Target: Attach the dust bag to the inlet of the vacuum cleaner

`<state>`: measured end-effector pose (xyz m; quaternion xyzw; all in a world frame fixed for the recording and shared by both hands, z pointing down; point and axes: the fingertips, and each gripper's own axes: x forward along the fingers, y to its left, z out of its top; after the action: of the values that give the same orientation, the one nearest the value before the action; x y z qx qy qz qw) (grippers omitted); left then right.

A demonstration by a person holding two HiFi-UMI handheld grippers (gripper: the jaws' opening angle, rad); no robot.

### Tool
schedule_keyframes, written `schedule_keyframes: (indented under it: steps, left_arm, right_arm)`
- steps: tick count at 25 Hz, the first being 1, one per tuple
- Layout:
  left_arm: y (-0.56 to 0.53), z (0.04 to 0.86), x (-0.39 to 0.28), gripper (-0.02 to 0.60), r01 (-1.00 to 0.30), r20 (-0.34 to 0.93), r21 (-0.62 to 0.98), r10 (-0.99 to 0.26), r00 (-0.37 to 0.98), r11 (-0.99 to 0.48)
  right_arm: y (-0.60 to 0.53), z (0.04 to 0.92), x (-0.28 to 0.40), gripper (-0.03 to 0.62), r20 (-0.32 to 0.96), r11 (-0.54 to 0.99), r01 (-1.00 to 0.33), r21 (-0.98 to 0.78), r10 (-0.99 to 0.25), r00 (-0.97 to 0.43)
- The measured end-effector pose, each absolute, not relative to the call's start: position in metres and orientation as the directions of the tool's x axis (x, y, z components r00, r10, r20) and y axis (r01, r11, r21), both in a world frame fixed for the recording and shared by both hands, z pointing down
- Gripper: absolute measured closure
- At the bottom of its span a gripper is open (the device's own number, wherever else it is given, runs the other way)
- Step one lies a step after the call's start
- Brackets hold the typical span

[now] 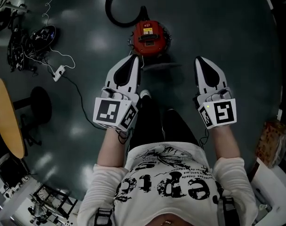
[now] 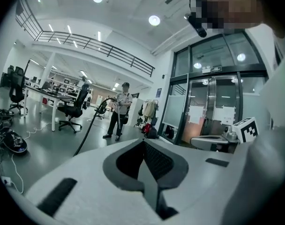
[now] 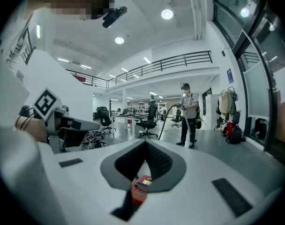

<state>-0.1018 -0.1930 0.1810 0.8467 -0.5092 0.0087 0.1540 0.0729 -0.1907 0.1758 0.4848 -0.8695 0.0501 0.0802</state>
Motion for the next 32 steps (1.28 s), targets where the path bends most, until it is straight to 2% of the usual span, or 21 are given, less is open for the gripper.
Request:
schedule_keyframes:
  steps: [7,12,20,32]
  left_arm:
    - [-0.140,0.083,-0.105,0.578,-0.847,0.109,0.316,-0.871,0.479,-0.427]
    - [-0.108,0.055,-0.100,0.578,-0.877,0.045,0.238,-0.897,0.440,-0.418]
    - [-0.050,0.063,-0.076,0.578,-0.905,0.052,0.137,-0.910,0.412,-0.402]
    - [-0.031,0.067,-0.072,0.578,-0.929,0.094,0.103,-0.927,0.364,-0.355]
  right_arm:
    - [-0.143,0.084,0.072,0.592,0.174,0.524,-0.852,0.002,-0.839,-0.516]
    - [-0.109,0.071,0.066,0.592,0.135,0.539,-0.842,0.007,-0.835,-0.533]
    - [-0.062,0.076,0.066,0.593,0.123,0.579,-0.815,-0.001,-0.809,-0.575]
    - [-0.041,0.065,0.073,0.594,0.071,0.585,-0.811,-0.009,-0.809,-0.584]
